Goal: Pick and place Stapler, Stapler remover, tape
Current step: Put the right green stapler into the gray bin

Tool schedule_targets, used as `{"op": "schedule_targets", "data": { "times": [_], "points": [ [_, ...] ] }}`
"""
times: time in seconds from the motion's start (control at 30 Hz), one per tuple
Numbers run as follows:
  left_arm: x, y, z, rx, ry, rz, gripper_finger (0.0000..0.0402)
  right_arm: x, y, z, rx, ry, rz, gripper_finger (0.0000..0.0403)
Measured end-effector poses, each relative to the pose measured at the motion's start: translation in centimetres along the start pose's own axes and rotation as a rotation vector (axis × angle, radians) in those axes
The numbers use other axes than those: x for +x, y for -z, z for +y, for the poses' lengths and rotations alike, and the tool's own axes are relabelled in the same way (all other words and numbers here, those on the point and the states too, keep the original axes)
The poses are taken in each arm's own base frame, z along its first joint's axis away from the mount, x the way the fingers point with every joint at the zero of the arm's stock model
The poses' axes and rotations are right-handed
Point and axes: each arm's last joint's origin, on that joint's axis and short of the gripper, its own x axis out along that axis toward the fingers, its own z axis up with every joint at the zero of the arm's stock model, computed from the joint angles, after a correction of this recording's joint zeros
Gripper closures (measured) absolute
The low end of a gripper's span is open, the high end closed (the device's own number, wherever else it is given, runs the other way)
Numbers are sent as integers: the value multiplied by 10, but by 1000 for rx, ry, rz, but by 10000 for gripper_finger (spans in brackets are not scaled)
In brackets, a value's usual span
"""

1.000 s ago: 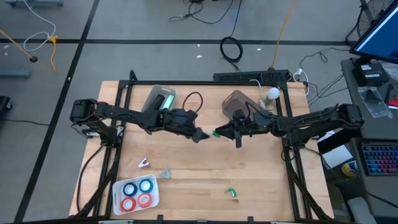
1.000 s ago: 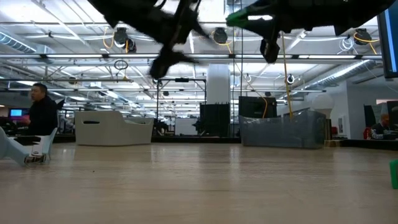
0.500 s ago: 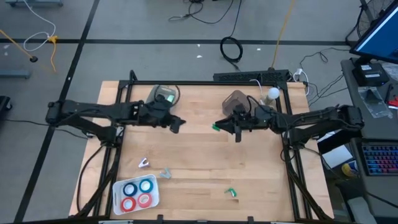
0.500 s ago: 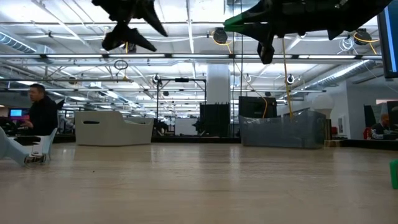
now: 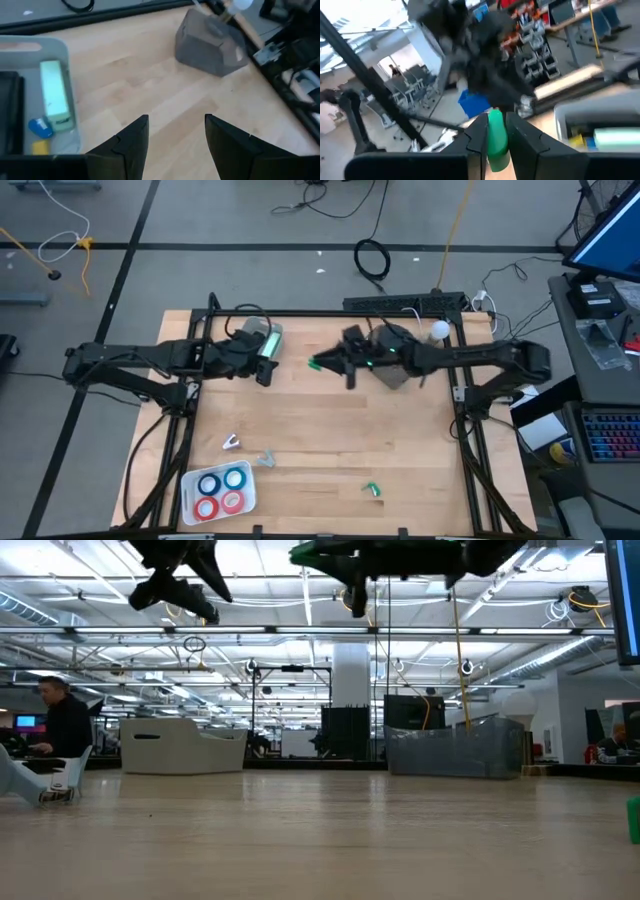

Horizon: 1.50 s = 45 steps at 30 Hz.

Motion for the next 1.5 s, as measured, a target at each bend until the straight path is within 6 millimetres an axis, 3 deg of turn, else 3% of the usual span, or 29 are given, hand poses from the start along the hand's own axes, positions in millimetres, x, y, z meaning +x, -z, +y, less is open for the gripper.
{"op": "schedule_targets", "data": {
  "times": [0.27, 0.47, 0.6, 0.97, 1.27, 1.5],
  "points": [
    [-13, 3, 20, 22, -112, 62, 206, 47, -12, -28, -13, -10, 32, 353],
    [-15, -3, 12, 176, 4, 33, 206, 64, -14, -35, -13, -32, 36, 353],
    [-13, -4, 6, 287, 102, 53, 206, 67, -15, -36, -23, -35, 30, 353],
    [-13, -5, -3, 341, 296, 122, 206, 68, -10, -38, -16, -89, 92, 353],
    [-13, -9, -5, 487, 291, 33, 206, 70, -3, -28, 5, -126, 131, 353],
    [2, -11, -15, 653, 307, -34, 206, 71, 0, -23, 8, -134, 140, 353]
  ]
}}
